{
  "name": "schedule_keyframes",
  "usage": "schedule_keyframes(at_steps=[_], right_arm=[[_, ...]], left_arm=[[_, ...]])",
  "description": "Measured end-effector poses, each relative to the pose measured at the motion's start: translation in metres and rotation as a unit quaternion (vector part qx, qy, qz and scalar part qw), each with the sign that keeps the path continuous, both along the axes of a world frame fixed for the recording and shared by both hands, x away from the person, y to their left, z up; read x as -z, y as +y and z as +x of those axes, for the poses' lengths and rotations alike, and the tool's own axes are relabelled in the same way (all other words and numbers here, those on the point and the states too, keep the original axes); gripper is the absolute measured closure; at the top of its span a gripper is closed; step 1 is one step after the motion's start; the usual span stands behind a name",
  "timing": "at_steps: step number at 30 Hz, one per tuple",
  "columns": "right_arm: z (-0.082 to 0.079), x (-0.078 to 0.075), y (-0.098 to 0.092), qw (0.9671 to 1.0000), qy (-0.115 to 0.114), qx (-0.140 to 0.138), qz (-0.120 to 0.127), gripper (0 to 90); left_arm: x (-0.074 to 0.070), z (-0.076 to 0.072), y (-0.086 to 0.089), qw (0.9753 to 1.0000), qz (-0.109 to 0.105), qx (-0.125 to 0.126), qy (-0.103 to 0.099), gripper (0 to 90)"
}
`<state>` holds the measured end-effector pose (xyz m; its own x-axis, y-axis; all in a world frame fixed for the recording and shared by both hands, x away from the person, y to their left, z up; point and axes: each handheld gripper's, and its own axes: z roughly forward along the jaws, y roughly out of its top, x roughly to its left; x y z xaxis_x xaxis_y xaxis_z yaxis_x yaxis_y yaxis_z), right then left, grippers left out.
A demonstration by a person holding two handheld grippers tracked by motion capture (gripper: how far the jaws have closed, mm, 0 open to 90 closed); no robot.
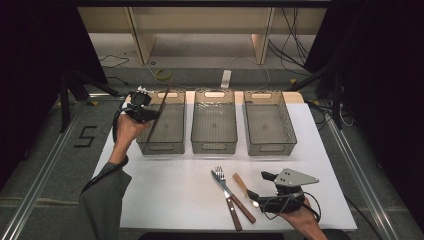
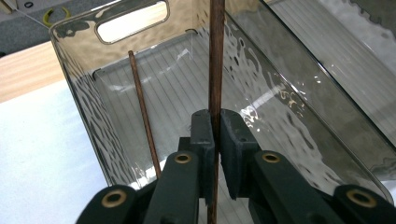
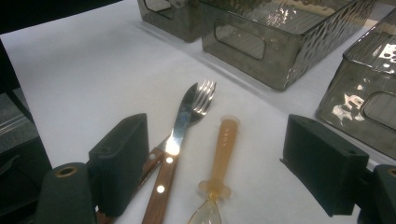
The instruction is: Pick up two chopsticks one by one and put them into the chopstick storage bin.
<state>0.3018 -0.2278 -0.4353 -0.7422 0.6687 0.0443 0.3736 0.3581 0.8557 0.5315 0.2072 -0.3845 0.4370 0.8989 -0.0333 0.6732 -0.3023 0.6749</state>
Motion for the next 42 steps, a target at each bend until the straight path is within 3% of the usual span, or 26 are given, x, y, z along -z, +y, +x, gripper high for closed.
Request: schedule_keyframes(at_steps=[3,7,11,14,18,22,24,27,29,32,37,42], right_arm=[[0.0,0.0,0.0,1.0,0.001,-0.001,-0.001,23.3],[0.0,0.0,0.0,1.0,0.001,0.001,0.001,23.3],[0.0,0.0,0.0,1.0,0.0,0.001,0.0,23.3],[0.0,0.0,0.0,1.0,0.0,0.002,-0.003,23.3],[0.001,-0.001,-0.001,0.9999,0.002,0.01,-0.005,23.3],[0.004,0.0,-0.001,0.9996,0.012,0.022,-0.013,23.4],[0.005,0.0,-0.001,0.9994,0.014,0.025,-0.018,23.8],[0.008,0.001,0.001,0.999,0.022,0.033,-0.021,25.2],[0.01,0.001,0.002,0.9985,0.032,0.033,-0.03,26.1],[0.011,0.0,0.004,0.9979,0.04,0.031,-0.04,27.8],[0.017,0.002,0.007,0.9957,0.061,0.033,-0.062,30.7],[0.024,0.005,0.011,0.9932,0.084,0.026,-0.077,32.1]], left_arm=[[0.004,0.0,0.003,1.0,0.0,-0.005,0.003,75.0],[0.003,-0.006,0.005,0.9998,-0.015,-0.013,-0.001,69.1],[0.0,-0.016,0.004,0.9988,-0.044,-0.017,-0.01,60.1],[0.005,-0.023,0.002,0.9981,-0.059,-0.009,-0.008,51.2],[0.011,-0.035,0.002,0.9942,-0.108,0.003,-0.005,43.5],[0.015,-0.047,0.002,0.9948,-0.099,0.018,-0.012,37.7],[0.016,-0.053,0.006,0.9938,-0.109,0.011,-0.019,36.4],[0.017,-0.064,0.007,0.9931,-0.113,0.021,-0.024,34.7],[0.018,-0.07,0.007,0.9899,-0.133,0.038,-0.029,32.3],[0.018,-0.079,0.006,0.9856,-0.159,0.046,-0.036,31.0],[0.019,-0.093,-0.003,0.9824,-0.17,0.058,-0.05,29.3],[0.019,-0.1,-0.015,0.9831,-0.158,0.074,-0.055,27.2]])
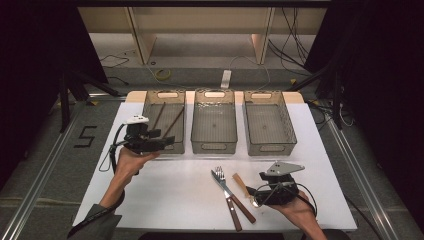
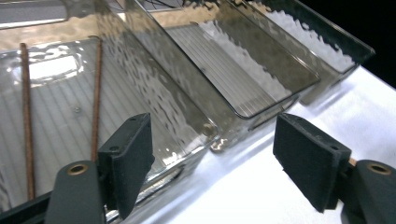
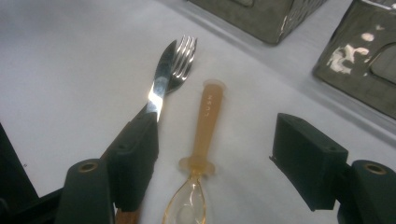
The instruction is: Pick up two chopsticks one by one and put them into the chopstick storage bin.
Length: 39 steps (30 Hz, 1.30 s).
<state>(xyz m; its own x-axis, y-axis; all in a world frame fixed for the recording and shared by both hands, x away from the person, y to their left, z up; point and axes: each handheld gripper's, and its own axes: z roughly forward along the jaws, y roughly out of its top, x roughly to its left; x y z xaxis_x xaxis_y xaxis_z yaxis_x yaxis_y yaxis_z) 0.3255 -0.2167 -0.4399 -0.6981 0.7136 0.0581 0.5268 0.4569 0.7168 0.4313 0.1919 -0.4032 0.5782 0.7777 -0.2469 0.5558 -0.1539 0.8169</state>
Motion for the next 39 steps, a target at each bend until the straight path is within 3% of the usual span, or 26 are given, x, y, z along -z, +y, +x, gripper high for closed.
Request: schedule_keyframes(at_steps=[5,9,13,21,29,39], right_arm=[[0.007,0.002,0.004,0.9998,0.012,-0.005,-0.012,31.8],[0.014,0.005,0.007,0.9996,0.022,-0.006,-0.018,31.3],[0.02,0.007,0.011,0.9991,0.033,-0.008,-0.025,31.7],[0.028,0.011,0.014,0.9981,0.052,-0.008,-0.033,33.5],[0.037,0.015,0.019,0.9966,0.068,-0.007,-0.045,34.7],[0.041,0.019,0.024,0.9948,0.082,-0.006,-0.059,35.5]], left_arm=[[0.0,-0.009,-0.008,0.9999,0.01,0.007,-0.009,23.1],[0.003,-0.021,-0.012,0.9998,-0.001,0.016,-0.012,19.4],[0.007,-0.032,-0.014,0.9995,0.009,0.022,-0.022,16.8],[0.012,-0.047,-0.011,0.9995,-0.003,0.021,-0.021,15.7],[0.016,-0.057,-0.014,0.9992,0.021,0.023,-0.027,15.7],[0.019,-0.074,-0.016,0.9992,0.011,0.027,-0.025,14.8]])
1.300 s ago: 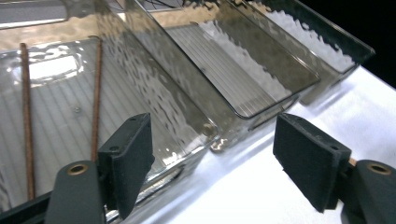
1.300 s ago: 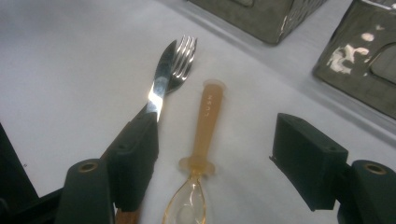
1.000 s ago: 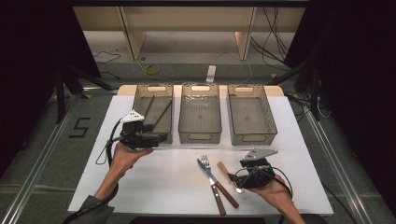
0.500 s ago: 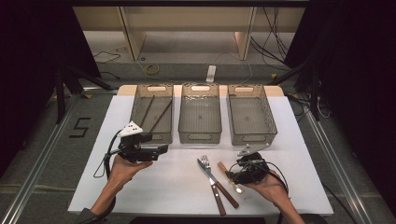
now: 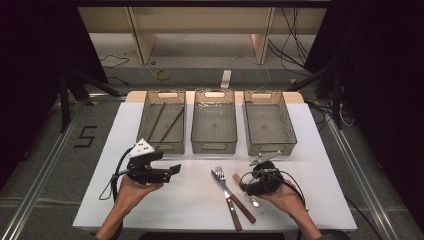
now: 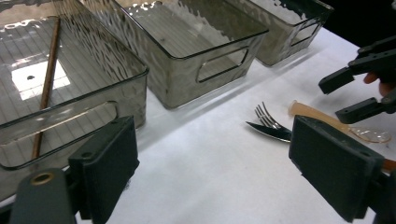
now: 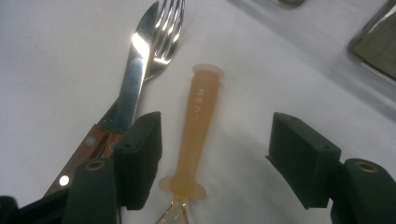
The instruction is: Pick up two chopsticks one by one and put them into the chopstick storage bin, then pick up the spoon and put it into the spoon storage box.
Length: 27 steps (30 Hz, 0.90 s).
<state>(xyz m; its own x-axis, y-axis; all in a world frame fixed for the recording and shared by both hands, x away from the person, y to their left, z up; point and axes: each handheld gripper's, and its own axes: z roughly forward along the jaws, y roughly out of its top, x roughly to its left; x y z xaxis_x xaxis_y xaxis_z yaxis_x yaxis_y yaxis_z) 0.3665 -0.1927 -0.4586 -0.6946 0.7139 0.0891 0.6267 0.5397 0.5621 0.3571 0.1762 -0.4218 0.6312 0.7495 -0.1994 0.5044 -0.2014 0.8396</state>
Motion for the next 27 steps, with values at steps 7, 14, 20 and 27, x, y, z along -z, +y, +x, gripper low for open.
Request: schedule_keyframes(at_steps=[7,14,20,27], right_arm=[[0.003,0.002,0.003,0.9999,0.015,-0.007,-0.004,41.1],[0.008,0.005,0.01,0.9993,0.028,-0.012,-0.021,49.7],[0.01,0.006,0.015,0.9989,0.025,-0.015,-0.036,57.9],[0.009,0.009,0.019,0.9979,0.033,-0.029,-0.048,63.7]], left_arm=[[0.001,-0.005,0.005,0.9999,-0.005,-0.004,0.007,14.8],[0.001,-0.007,0.003,0.9999,0.012,0.0,-0.001,14.8],[0.001,-0.01,0.005,0.9999,0.013,-0.002,-0.008,14.8],[0.0,-0.011,0.004,0.9999,0.013,-0.003,-0.009,14.9]])
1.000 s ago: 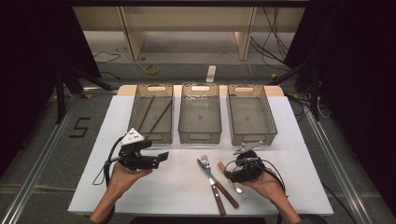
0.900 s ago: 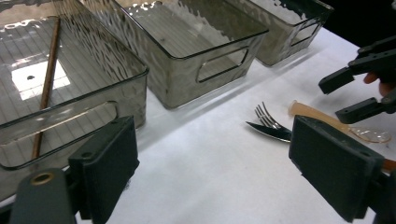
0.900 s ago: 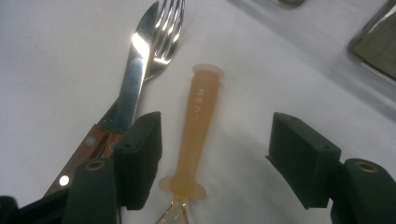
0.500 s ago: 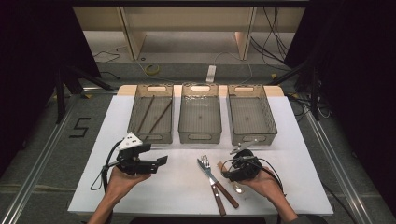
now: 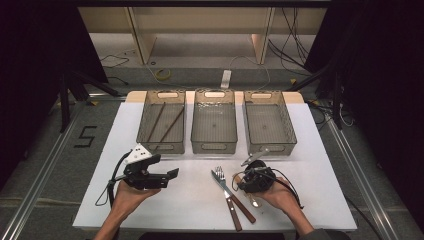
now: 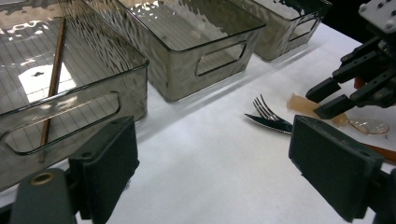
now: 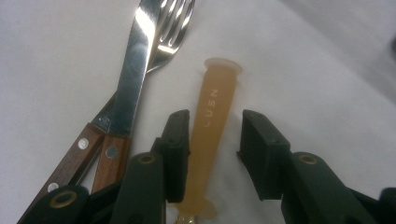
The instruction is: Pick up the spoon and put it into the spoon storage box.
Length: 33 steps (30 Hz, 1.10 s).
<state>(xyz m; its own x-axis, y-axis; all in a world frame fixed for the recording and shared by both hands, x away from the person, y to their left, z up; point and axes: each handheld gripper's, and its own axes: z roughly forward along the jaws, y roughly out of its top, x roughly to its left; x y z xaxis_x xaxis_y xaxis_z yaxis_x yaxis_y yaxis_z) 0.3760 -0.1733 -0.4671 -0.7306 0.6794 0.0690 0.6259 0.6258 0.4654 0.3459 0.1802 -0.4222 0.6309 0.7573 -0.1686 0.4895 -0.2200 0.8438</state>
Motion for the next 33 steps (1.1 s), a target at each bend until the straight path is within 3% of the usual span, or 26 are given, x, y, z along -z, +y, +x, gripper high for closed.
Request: schedule_keyframes(at_steps=[8,20,33], right_arm=[[-0.001,0.0,0.005,0.9997,-0.011,-0.007,-0.02,70.1],[0.0,-0.003,0.002,0.9996,-0.012,-0.009,-0.025,75.9],[0.002,-0.019,-0.011,0.9992,-0.03,-0.002,0.028,76.4]], left_arm=[[0.0,-0.001,-0.001,1.0,0.004,0.002,-0.005,14.9],[-0.001,-0.002,-0.002,0.9999,0.008,0.002,-0.01,15.2],[-0.001,-0.002,0.0,0.9999,-0.002,-0.002,-0.014,15.2]])
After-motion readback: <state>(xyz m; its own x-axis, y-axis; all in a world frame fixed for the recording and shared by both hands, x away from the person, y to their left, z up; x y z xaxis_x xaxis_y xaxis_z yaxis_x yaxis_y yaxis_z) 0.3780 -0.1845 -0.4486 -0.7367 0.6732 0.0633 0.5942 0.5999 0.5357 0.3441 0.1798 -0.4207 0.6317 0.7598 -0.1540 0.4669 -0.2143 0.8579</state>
